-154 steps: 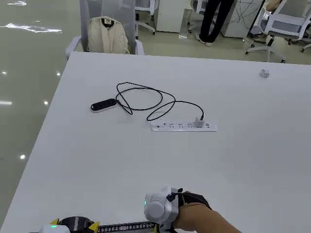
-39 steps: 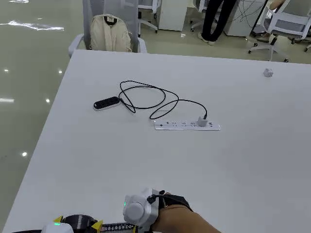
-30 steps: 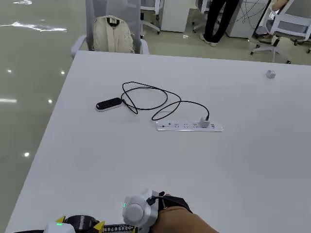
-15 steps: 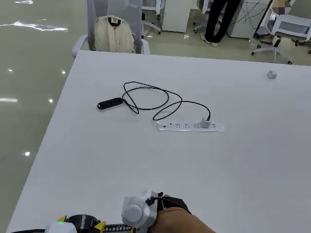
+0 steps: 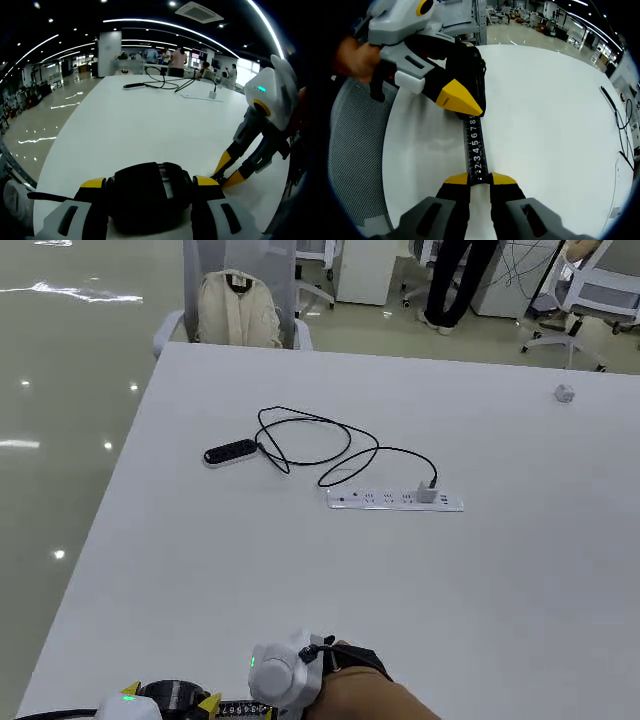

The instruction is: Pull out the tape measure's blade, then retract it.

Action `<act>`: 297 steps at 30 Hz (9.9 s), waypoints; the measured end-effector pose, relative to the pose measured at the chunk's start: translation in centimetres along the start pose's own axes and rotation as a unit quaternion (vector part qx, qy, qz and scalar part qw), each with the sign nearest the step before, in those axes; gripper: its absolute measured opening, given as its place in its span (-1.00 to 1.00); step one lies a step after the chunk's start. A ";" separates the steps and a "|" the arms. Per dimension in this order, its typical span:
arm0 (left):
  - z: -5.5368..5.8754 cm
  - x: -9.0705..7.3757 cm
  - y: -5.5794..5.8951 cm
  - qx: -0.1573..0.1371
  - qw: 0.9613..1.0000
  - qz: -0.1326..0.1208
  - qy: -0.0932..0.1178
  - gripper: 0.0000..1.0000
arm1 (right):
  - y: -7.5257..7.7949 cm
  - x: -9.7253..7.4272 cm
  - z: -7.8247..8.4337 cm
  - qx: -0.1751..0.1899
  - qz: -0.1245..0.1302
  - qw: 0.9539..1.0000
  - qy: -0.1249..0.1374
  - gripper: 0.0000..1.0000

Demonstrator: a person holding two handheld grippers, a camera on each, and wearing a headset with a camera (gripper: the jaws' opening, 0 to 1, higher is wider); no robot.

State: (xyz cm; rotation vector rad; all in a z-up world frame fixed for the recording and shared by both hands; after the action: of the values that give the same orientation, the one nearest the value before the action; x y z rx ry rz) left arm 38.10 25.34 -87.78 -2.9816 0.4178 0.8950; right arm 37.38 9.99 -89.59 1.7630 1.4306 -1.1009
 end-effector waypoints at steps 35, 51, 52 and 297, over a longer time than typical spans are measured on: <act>0.0 -0.1 0.1 0.001 1.000 0.001 -0.003 0.28 | -0.4 1.1 -1.6 -0.009 0.006 1.000 0.024 -0.69; 0.0 0.0 0.0 -0.003 1.000 0.004 -0.004 0.28 | -0.6 1.7 -2.4 -0.015 -0.004 0.998 0.058 -0.68; 0.0 0.0 0.0 -0.003 1.000 0.004 -0.005 0.28 | -0.6 1.7 -2.5 -0.015 -0.004 0.998 0.058 -0.68; -1.0 -14.9 -11.9 0.068 0.986 0.155 0.007 1.00 | -12.7 -17.9 22.1 0.302 0.279 0.887 0.213 1.00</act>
State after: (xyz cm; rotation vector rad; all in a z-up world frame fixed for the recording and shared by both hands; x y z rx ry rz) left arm 29.71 40.49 -79.80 -2.8439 0.9231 0.8226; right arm 18.84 -14.25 -83.61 2.7710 0.6997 -0.9168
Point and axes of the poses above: the centre of the closed fingertips' face, and the gripper's own axes: x roughly forward along the fingers, y roughly to its right, z roughly out of its underside, the point moved 5 cm from there along -x, roughly backward along the fingers, and after that the axes turned 4 degrees about y, right-handed, at the moved point
